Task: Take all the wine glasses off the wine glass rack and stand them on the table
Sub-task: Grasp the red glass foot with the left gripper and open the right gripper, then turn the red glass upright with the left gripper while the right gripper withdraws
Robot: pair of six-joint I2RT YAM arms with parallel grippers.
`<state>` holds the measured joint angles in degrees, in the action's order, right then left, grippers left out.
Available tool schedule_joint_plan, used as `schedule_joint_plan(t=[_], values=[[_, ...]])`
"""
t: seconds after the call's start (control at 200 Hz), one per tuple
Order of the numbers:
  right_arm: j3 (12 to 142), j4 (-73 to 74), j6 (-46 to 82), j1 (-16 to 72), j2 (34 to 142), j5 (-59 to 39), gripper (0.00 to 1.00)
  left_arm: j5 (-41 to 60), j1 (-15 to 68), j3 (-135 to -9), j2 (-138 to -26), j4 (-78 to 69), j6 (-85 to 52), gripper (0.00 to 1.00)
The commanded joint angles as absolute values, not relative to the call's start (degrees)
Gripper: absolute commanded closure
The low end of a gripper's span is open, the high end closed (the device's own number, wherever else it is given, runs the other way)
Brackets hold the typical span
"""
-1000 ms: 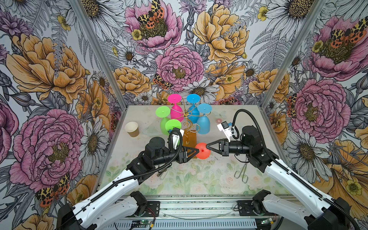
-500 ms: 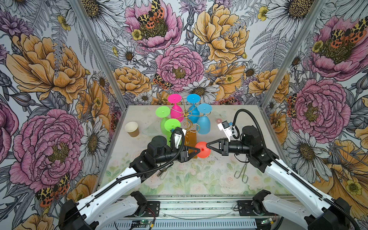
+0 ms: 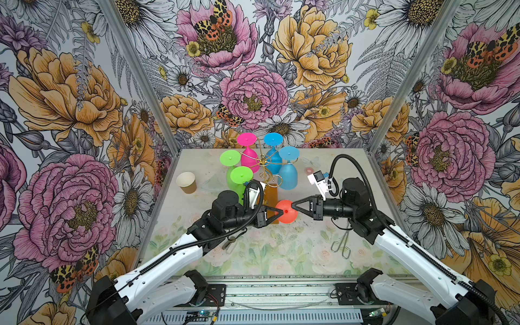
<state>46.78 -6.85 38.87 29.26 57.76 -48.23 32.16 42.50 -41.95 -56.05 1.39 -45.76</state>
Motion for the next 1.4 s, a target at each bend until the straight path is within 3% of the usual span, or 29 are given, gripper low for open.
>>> schedule_joint_plan(t=[0.0, 0.355, 0.575, 0.871, 1.056, 1.166, 1.396], values=[[47.11, -6.15, 37.34, 29.57, 57.38, -46.31, 1.0, 35.43, 42.23, -41.65, -55.88, -2.37, -45.96, 0.88], [47.66, -6.15, 38.22, 29.53, 57.3, -46.73, 0.98, 35.68, 41.31, -41.05, -55.63, -2.56, -46.19, 0.93], [48.86, -7.01, 38.52, 29.44, 57.17, -47.02, 0.74, 36.03, 41.18, -40.34, -55.78, -3.77, -46.62, 0.97], [50.54, -9.16, 41.19, 27.38, 53.3, -43.96, 0.5, 35.15, 41.85, -41.69, -56.4, 0.77, -42.32, 1.0], [52.41, -17.55, 47.85, 19.17, 55.35, -41.33, 0.48, 27.65, 48.25, -47.15, -58.43, 11.96, -31.95, 1.0], [51.38, -19.81, 47.82, 16.6, 55.28, -40.93, 0.35, 26.06, 51.73, -47.86, -59.23, 12.48, -28.21, 1.0], [50.97, -25.54, 47.62, 12.45, 57.89, -41.27, 0.25, 21.08, 58.92, -48.17, -57.31, 13.62, -16.89, 1.0]])
